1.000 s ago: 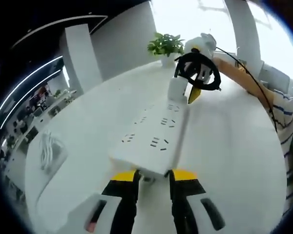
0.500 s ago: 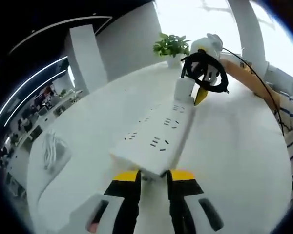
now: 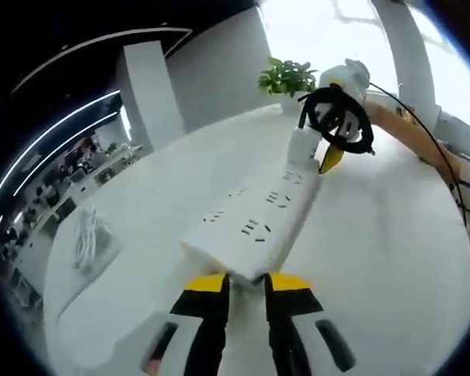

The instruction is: Straighten the power strip on the desk, plug the charger into it

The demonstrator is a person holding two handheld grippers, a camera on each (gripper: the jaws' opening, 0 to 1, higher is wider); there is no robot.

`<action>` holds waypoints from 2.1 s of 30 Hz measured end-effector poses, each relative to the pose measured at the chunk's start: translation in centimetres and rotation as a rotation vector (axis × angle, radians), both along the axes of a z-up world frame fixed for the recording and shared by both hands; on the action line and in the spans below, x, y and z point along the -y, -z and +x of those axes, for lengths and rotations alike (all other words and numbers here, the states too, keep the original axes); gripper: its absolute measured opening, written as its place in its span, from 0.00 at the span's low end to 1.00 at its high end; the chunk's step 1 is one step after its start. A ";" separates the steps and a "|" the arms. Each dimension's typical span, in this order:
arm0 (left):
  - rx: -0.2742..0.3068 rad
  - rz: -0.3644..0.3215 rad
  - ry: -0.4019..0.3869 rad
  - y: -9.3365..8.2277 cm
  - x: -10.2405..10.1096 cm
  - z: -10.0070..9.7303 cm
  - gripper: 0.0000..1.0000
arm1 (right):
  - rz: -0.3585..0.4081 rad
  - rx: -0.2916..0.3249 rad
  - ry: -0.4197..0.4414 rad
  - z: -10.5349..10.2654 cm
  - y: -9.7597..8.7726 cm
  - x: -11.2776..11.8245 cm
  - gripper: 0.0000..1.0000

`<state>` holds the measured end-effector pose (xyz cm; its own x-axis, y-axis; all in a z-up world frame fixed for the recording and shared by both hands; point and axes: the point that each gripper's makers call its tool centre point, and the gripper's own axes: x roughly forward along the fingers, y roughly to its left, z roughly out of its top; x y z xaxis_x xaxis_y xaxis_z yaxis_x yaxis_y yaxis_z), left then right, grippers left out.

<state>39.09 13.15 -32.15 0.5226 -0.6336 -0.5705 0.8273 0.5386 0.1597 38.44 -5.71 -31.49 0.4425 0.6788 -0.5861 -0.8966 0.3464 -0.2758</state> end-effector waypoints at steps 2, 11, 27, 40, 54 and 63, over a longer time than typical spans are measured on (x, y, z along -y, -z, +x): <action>0.002 -0.010 -0.012 0.0 0.0 0.3 0.17 | 0.004 -0.003 0.013 0.3 0.0 0.1 0.17; 0.023 -0.020 -0.037 0.0 0.0 1.1 0.13 | 0.016 -0.006 0.055 1.0 0.1 0.2 0.14; 0.058 -0.026 -0.067 0.0 0.0 2.1 0.07 | 0.035 -0.013 0.134 2.2 0.2 0.7 0.07; 0.070 -0.029 -0.088 -0.1 -0.2 2.7 0.03 | 0.049 -0.018 0.158 2.5 0.2 0.8 0.03; 0.079 -0.032 -0.105 0.1 -0.2 3.3 0.00 | 0.061 -0.021 0.189 3.1 0.2 0.8 0.02; 0.079 -0.027 -0.112 0.3 -0.1 3.3 0.00 | 0.068 -0.028 0.202 3.1 0.2 0.8 0.02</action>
<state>42.42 13.28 -32.49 0.6334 -0.5837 -0.5080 0.7473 0.6317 0.2059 41.50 -6.47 -31.74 0.5576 0.6166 -0.5558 -0.8142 0.5365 -0.2217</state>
